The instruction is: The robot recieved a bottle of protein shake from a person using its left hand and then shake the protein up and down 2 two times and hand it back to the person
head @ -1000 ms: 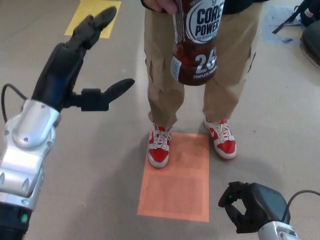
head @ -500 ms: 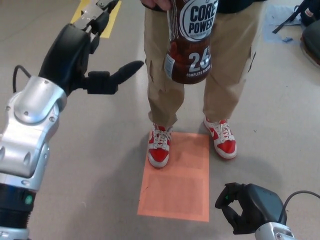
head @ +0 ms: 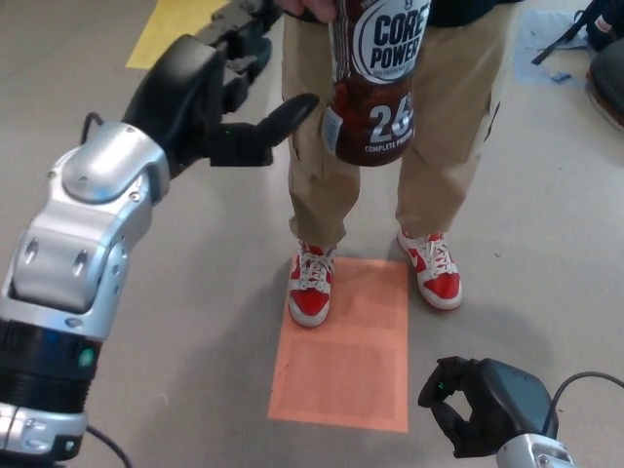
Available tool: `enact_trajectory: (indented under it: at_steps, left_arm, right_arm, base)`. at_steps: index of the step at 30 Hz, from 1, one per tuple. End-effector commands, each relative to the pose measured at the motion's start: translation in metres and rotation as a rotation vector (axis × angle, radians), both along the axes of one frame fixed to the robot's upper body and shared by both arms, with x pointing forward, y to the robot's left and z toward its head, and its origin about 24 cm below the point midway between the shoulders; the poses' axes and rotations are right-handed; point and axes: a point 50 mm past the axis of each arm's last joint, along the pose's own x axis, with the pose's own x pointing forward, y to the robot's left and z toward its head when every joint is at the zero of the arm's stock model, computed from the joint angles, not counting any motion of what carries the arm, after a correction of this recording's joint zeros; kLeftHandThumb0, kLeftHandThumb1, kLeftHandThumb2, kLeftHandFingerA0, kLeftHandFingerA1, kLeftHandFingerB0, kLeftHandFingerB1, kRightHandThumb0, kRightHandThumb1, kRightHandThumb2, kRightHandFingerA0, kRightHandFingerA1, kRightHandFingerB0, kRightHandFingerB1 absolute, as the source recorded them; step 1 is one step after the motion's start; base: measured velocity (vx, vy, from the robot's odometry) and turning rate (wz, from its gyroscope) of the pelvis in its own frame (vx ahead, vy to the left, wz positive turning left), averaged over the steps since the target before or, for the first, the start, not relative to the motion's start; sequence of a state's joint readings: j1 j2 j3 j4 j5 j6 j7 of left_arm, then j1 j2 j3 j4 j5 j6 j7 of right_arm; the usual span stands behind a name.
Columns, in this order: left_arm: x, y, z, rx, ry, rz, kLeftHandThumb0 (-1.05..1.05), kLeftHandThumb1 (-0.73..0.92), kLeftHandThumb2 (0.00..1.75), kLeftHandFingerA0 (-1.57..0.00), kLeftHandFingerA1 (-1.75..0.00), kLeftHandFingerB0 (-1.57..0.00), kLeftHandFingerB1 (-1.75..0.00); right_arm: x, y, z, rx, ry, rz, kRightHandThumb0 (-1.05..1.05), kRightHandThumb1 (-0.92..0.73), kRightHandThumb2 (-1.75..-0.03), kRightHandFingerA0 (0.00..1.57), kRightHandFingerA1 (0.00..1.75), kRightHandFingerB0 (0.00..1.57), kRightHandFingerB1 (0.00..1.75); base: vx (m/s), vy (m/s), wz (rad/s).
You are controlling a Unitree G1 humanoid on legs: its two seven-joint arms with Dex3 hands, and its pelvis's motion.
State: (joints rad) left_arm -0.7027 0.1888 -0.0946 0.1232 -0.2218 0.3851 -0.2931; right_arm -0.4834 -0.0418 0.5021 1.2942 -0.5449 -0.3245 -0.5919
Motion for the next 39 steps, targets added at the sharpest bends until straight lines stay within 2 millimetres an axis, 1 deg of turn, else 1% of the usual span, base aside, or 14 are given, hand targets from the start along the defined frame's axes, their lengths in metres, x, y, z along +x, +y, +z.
enact_trajectory:
  at_steps: [1, 7, 13, 15, 22, 25, 27, 30, 33, 34, 35, 36, 37, 39]
  left_arm:
    - [-0.025, -0.065, 0.000, -0.006, 0.652, -0.393, -0.83, 0.49, 0.85, 0.00, -0.12, 0.00, 0.00]
    - [-0.028, -0.075, -0.003, 0.058, 0.644, -0.439, -0.87, 0.51, 0.89, 0.00, -0.13, 0.00, 0.00]
    - [-0.031, -0.089, 0.003, 0.087, 0.638, -0.470, -0.87, 0.52, 0.90, 0.00, -0.14, 0.00, 0.00]
    - [-0.032, -0.093, 0.006, 0.109, 0.623, -0.478, -0.88, 0.54, 0.90, 0.00, -0.16, 0.00, 0.00]
    - [-0.033, -0.103, 0.011, 0.131, 0.619, -0.472, -0.86, 0.51, 0.89, -0.01, -0.18, 0.00, 0.00]
    - [-0.032, -0.104, 0.014, 0.128, 0.618, -0.474, -0.85, 0.50, 0.89, 0.00, -0.16, 0.00, 0.00]
    - [-0.029, -0.106, 0.017, 0.136, 0.610, -0.451, -0.80, 0.46, 0.89, -0.01, -0.24, 0.00, -0.05]
    - [-0.026, -0.105, 0.022, 0.127, 0.607, -0.439, -0.83, 0.49, 0.85, -0.02, -0.20, 0.00, 0.00]
    - [-0.022, -0.102, 0.025, 0.125, 0.579, -0.398, -0.81, 0.47, 0.86, -0.02, -0.25, 0.00, 0.00]
    - [-0.021, -0.102, 0.027, 0.129, 0.546, -0.354, -0.87, 0.57, 0.60, -0.06, -0.31, 0.00, -0.02]
    - [-0.020, -0.102, 0.027, 0.131, 0.535, -0.339, -0.87, 0.57, 0.60, -0.06, -0.31, 0.00, -0.02]
    - [-0.019, -0.101, 0.028, 0.112, 0.531, -0.303, -0.77, 0.45, 0.86, -0.03, -0.40, 0.00, -0.05]
    - [-0.019, -0.101, 0.029, 0.101, 0.501, -0.281, -0.76, 0.45, 0.86, -0.07, -0.45, 0.00, -0.06]
    - [-0.018, -0.101, 0.031, 0.089, 0.452, -0.252, -0.79, 0.46, 0.79, -0.07, -0.42, -0.01, -0.07]
  right_arm:
    - [-0.016, -0.012, -0.011, 0.000, 0.017, -0.014, -0.47, -0.53, -1.13, 1.05, 1.03, 0.87, 0.84]
    - [-0.016, -0.013, -0.010, -0.004, 0.008, -0.013, -0.47, -0.55, -1.11, 1.06, 1.04, 0.87, 0.81]
    - [-0.015, -0.014, -0.009, 0.000, 0.004, -0.028, -0.47, -0.57, -1.07, 1.05, 1.02, 0.90, 0.80]
    - [-0.015, -0.014, -0.009, 0.005, 0.003, -0.029, -0.46, -0.54, -1.16, 1.07, 1.06, 0.88, 0.86]
    - [-0.018, -0.014, -0.011, 0.001, 0.012, -0.026, -0.46, -0.53, -1.16, 1.08, 1.05, 0.89, 0.86]
    - [-0.018, -0.014, -0.012, -0.003, 0.009, -0.025, -0.47, -0.54, -1.16, 1.08, 1.07, 0.89, 0.86]
    - [-0.018, -0.014, -0.011, -0.006, 0.006, -0.024, -0.45, -0.53, -1.16, 1.10, 1.09, 0.89, 0.87]
    - [-0.017, -0.014, -0.011, 0.012, 0.016, -0.033, -0.46, -0.53, -1.15, 1.07, 1.06, 0.89, 0.87]
    - [-0.016, -0.014, -0.011, 0.013, 0.015, -0.039, -0.48, -0.53, -1.14, 1.06, 1.03, 0.89, 0.86]
    - [-0.016, -0.014, -0.010, 0.016, 0.016, -0.039, -0.48, -0.53, -1.15, 1.07, 1.04, 0.89, 0.86]
    - [-0.016, -0.014, -0.010, 0.016, 0.016, -0.038, -0.48, -0.53, -1.15, 1.07, 1.04, 0.89, 0.86]
    - [-0.016, -0.014, -0.010, 0.017, 0.016, -0.039, -0.48, -0.54, -1.13, 1.07, 1.03, 0.89, 0.83]
    - [-0.015, -0.014, -0.010, 0.019, 0.017, -0.040, -0.47, -0.53, -1.14, 1.06, 1.03, 0.89, 0.85]
    - [-0.015, -0.015, -0.010, 0.017, 0.020, -0.039, -0.47, -0.53, -1.14, 1.06, 1.02, 0.89, 0.85]
  base:
    - [0.00, 0.000, 0.00]
    - [0.00, 0.000, 0.00]
    - [0.00, 0.000, 0.00]
    - [0.00, 0.000, 0.00]
    - [0.00, 0.000, 0.00]
    - [0.00, 0.000, 0.00]
    - [0.00, 0.000, 0.00]
    - [0.00, 0.000, 0.00]
    - [0.00, 0.000, 0.00]
    - [0.00, 0.000, 0.00]
    - [0.00, 0.000, 0.00]
    - [0.00, 0.000, 0.00]
    - [0.00, 0.000, 0.00]
    - [0.00, 0.000, 0.00]
